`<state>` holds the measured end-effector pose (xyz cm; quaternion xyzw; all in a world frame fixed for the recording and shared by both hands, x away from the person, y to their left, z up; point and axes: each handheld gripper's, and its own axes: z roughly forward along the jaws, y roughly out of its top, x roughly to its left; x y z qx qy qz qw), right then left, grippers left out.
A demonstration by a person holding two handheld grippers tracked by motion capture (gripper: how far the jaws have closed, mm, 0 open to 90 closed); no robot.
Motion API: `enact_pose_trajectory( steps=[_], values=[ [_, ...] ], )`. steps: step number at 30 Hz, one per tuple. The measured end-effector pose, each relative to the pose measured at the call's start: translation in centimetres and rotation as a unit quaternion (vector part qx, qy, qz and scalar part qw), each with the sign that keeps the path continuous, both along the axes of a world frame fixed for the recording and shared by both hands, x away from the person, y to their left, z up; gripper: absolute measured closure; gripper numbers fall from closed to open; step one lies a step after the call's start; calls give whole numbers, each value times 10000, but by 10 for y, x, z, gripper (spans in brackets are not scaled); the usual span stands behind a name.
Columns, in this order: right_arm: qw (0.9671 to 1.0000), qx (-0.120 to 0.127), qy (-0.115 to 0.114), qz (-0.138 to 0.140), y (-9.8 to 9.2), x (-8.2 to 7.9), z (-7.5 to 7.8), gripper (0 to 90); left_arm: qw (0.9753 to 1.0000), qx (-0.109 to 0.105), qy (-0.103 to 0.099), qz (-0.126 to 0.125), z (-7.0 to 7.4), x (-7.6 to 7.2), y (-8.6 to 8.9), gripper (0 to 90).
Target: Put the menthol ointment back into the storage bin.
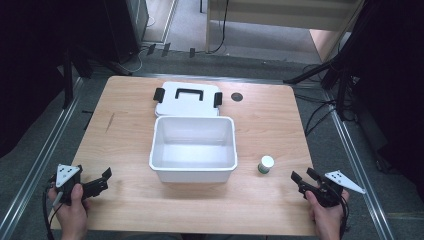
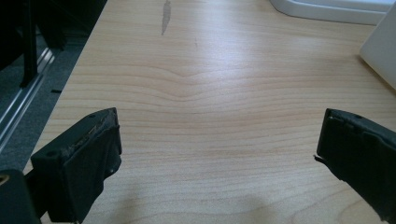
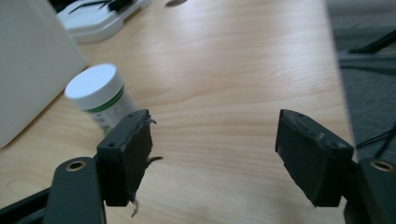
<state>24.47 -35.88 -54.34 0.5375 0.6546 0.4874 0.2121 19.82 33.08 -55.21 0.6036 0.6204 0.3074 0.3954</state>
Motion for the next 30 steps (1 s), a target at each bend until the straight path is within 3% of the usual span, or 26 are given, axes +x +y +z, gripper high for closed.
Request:
enact_pose_trajectory(
  steps=[2, 4, 7, 8, 9, 11, 12, 13, 15, 18, 19, 21, 22, 23, 24, 25, 27, 30],
  values=[
    [9999, -34, 87, 97, 1, 2, 1, 287, 10000, 27, 11, 1, 0, 0, 0, 7],
    [9988, -247, 358, 222, 6, 8, 3, 290, 10000, 23, -40, 6, 0, 0, -1, 7],
    [9908, -902, 784, 634, 19, 18, 10, 315, 10000, 88, 3, -38, 0, 0, -2, 7],
    [9908, -902, 784, 634, 19, 18, 10, 315, 10000, 88, 3, -38, 0, 0, -2, 7],
    [9830, -1185, 1099, 869, 27, 24, 14, 316, 10000, 89, 6, -41, 0, 0, -2, 7],
    [9742, -1486, 1333, 1052, 36, 30, 20, 316, 10000, 80, 6, -43, 0, 0, -2, 7],
    [9635, -1739, 1599, 1260, 45, 38, 28, 312, 10000, 73, -13, -53, 0, 0, -2, 7],
    [9590, -1827, 1727, 1308, 49, 40, 32, 313, 10000, 70, -19, -53, 0, 0, -2, 7],
    [9426, -2141, 2053, 1535, 60, 49, 41, 312, 10000, 50, -11, -68, 0, 0, -2, 7],
    [9188, -2689, 2350, 1684, 77, 60, 54, 314, 9999, 63, 15, -86, 0, 0, -2, 7],
    [9124, -2833, 2416, 1699, 82, 64, 57, 317, 9999, 67, 26, -95, 0, 0, -2, 7],
    [9015, -2926, 2639, 1790, 91, 70, 64, 318, 9999, 67, 43, -108, 0, 0, -2, 7],
    [9015, -2926, 2639, 1790, 91, 70, 64, 318, 9999, 67, 43, -108, 0, 0, -2, 7],
    [8963, -2971, 2717, 1858, 96, 73, 67, 319, 9999, 62, 42, -110, 0, 1, -2, 7],
    [8879, -3061, 2811, 1976, 101, 76, 69, 323, 9999, 62, 43, -114, 0, 1, -2, 7],
    [8764, -3221, 2867, 2144, 110, 80, 73, 333, 9999, 64, 45, -118, 0, 1, -2, 7],
    [8688, -3301, 2929, 2246, 116, 84, 74, 339, 9999, 68, 53, -124, 0, 1, -1, 7],
    [8627, -3429, 2904, 2322, 126, 91, 75, 362, 9999, 68, 50, -122, 0, 1, -2, 7]
  ],
)
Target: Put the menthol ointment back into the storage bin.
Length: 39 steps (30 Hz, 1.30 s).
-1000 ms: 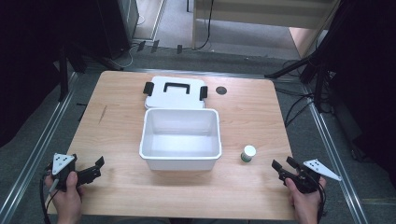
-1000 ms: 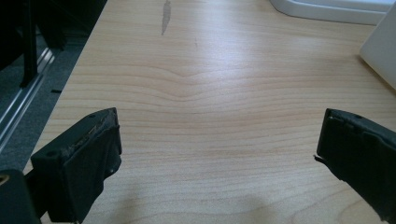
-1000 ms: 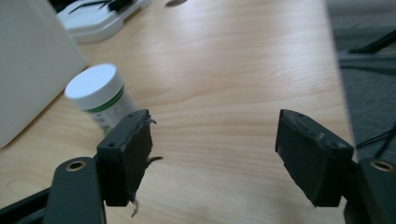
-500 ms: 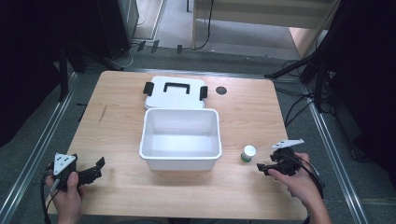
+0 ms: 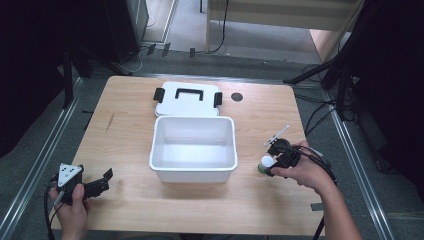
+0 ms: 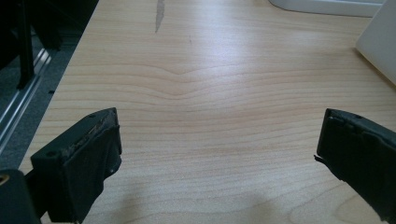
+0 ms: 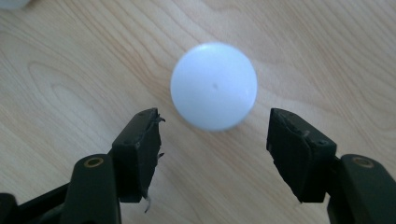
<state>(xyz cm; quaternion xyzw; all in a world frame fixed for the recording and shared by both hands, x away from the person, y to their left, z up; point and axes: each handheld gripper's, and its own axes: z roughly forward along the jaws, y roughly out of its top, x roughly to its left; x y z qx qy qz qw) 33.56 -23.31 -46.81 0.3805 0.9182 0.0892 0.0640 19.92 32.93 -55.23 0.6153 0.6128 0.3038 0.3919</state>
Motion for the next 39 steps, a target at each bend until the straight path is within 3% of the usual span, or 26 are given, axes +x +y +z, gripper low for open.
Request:
enact_pose_trajectory(
  steps=[4, 8, 9, 11, 15, 29, 34, 39],
  values=[
    [9999, 14, 90, 64, 9, 6, -1, 387, 10000, 1, 10, 0, 0, 0, 0, 7],
    [9997, -120, 210, 56, 18, 13, -6, 438, 10000, -13, 10, 3, 0, 0, 0, 7],
    [9994, -161, 297, -18, 20, 17, -7, 513, 10000, -16, 16, 0, 0, 0, 0, 7],
    [9987, -109, 488, -69, 20, 20, -5, 515, 10000, -25, 10, 8, 0, 0, 0, 7],
    [9986, -78, 520, 15, 23, 20, 4, 516, 10000, -25, 6, 9, 0, 0, 0, 7],
    [9993, 127, 303, 201, 31, 24, 75, 517, 10000, -28, 14, 1, 0, 0, 0, 7],
    [9991, 115, 341, 206, 40, 25, 100, 517, 10000, -27, 13, 0, 0, 0, 0, 7],
    [9990, 168, 219, 360, 52, 25, 122, 517, 10000, -35, 16, -6, 0, 1, 0, 7]
  ],
)
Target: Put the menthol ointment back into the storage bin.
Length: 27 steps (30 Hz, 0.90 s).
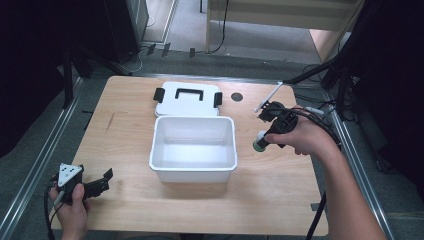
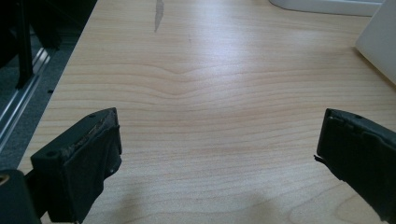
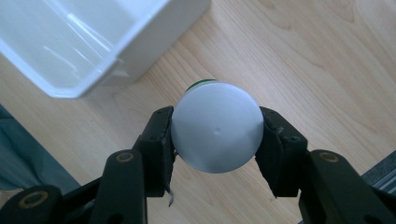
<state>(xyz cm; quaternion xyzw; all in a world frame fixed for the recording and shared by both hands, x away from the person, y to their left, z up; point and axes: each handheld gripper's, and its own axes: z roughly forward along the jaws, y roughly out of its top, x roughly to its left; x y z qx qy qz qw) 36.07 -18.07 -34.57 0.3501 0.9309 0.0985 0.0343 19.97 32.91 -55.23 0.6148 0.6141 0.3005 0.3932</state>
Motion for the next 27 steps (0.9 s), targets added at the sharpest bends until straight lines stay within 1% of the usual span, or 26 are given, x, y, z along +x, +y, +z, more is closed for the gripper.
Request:
enact_pose_trajectory(
  steps=[2, 3, 5, 10, 18, 27],
  values=[
    [10000, 10, 7, 52, 6, -1, 7, 517, 10000, 1, 0, 0, 0, 0, 0, 7],
    [9999, 24, -19, 120, 10, 0, 9, 517, 10000, 1, 6, 3, 0, 0, 0, 7],
    [9999, 29, -10, 168, 17, -1, 14, 517, 10000, 2, 7, 0, 0, 0, 0, 7],
    [9993, 61, -27, 375, 36, -2, 17, 517, 10000, -1, 5, -6, 0, 0, 0, 7],
    [9977, 81, 24, 677, 65, 0, 13, 517, 10000, 11, 3, -18, 0, 0, 0, 7],
    [9956, -3, 95, 929, 93, 3, -4, 517, 10000, -12, 0, -16, 0, 0, 0, 7]
  ],
)
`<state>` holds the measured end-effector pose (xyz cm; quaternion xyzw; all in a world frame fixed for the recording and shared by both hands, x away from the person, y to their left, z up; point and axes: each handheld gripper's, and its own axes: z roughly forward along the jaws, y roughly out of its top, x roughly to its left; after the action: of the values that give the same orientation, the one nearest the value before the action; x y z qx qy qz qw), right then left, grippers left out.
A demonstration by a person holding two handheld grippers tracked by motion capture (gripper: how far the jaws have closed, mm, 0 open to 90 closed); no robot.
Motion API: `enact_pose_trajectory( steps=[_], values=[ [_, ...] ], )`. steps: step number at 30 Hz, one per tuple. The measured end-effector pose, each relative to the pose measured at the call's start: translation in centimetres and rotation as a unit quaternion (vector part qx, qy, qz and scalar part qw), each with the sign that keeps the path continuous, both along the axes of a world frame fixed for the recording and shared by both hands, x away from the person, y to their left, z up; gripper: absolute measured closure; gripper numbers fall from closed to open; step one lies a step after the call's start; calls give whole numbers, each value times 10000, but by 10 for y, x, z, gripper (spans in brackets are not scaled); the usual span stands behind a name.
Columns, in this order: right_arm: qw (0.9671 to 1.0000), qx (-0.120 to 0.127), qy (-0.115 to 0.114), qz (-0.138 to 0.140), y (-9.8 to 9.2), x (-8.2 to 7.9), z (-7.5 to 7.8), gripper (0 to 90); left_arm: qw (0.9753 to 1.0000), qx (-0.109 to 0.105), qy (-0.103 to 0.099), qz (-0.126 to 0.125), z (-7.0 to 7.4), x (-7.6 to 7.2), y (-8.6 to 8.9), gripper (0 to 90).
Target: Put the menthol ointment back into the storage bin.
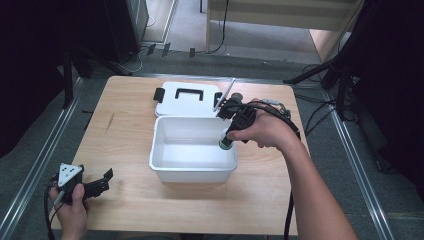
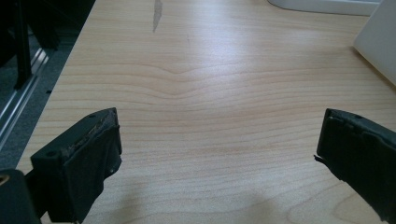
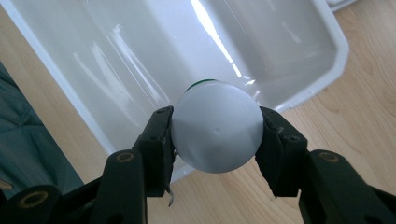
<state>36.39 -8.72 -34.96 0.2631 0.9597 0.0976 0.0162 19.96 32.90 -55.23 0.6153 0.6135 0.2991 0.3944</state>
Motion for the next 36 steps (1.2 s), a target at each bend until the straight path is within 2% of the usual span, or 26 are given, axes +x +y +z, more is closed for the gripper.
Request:
enact_pose_trajectory(
  steps=[18, 28, 36],
  values=[
    [9994, -158, 258, 183, 25, 6, -56, 517, 10000, 0, -1, -8, 0, 0, 0, 7],
    [9985, -257, 396, 261, 36, 5, -78, 517, 10000, -7, -1, -8, 0, 0, 0, 7],
    [9984, -316, 359, 291, 39, 6, -89, 517, 10000, -9, 4, -16, 0, 0, 1, 7]
  ],
)
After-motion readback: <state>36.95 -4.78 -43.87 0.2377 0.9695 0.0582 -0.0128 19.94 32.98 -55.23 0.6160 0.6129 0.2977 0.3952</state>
